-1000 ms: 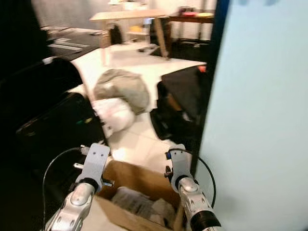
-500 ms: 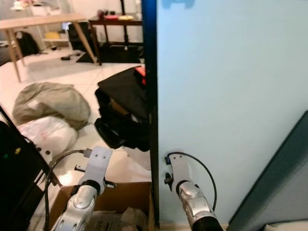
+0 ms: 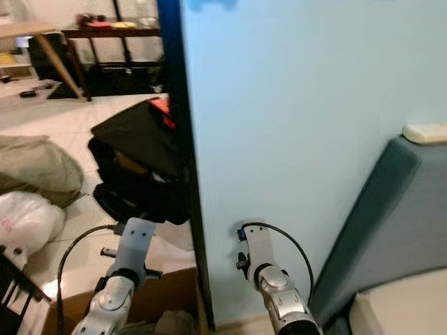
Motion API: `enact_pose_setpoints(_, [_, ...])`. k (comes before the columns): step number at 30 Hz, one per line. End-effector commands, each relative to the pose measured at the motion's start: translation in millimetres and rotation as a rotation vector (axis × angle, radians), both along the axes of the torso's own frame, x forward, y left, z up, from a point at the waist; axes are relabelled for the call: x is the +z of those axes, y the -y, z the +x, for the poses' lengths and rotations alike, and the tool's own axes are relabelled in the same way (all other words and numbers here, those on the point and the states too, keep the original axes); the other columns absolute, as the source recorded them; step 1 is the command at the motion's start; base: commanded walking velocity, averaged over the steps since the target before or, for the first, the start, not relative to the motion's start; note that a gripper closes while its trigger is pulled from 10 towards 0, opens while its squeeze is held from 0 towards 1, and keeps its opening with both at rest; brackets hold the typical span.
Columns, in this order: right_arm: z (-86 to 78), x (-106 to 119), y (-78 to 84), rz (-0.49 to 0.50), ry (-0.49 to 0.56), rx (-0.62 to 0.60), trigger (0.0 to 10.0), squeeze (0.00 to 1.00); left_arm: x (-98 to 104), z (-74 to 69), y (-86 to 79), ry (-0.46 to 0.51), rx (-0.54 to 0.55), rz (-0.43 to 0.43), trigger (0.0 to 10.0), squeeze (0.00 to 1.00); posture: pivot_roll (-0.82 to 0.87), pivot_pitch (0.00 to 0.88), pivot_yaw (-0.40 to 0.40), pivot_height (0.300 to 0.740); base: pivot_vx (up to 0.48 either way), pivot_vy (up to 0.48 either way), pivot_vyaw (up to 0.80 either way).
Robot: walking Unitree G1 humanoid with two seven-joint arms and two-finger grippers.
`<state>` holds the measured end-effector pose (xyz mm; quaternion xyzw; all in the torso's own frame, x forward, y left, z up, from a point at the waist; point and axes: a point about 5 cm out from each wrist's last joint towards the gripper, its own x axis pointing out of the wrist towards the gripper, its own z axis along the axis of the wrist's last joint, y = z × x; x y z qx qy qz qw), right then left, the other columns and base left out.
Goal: Clean up the room
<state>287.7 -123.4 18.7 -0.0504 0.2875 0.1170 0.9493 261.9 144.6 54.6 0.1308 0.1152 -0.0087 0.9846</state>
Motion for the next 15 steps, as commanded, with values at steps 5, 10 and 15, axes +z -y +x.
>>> enact_pose_setpoints(5, [0.6, 4.0, -1.7, 0.004, -0.001, 0.004, 10.0, 0.0, 0.7, -1.9, 6.3, 0.001, -0.046, -0.013, 10.0, 0.0, 0.0, 0.0, 0.005, 0.74, 0.0, 0.0, -0.8])
enact_pose_setpoints(10, [-0.3, 3.7, -1.0, 0.0, -0.006, 0.005, 10.0, 0.0, 0.2, -2.9, 7.9, -0.006, -0.058, -0.019, 10.0, 0.0, -0.01, 0.0, 0.007, 0.74, 0.0, 0.0, -0.8])
enact_pose_setpoints(15, [-2.2, 2.2, -0.3, -0.016, -0.007, 0.015, 10.0, 0.0, 0.4, -3.4, 9.1, -0.004, -0.066, -0.029, 10.0, 0.0, -0.01, 0.0, 0.007, 0.74, 0.0, 0.0, -0.8])
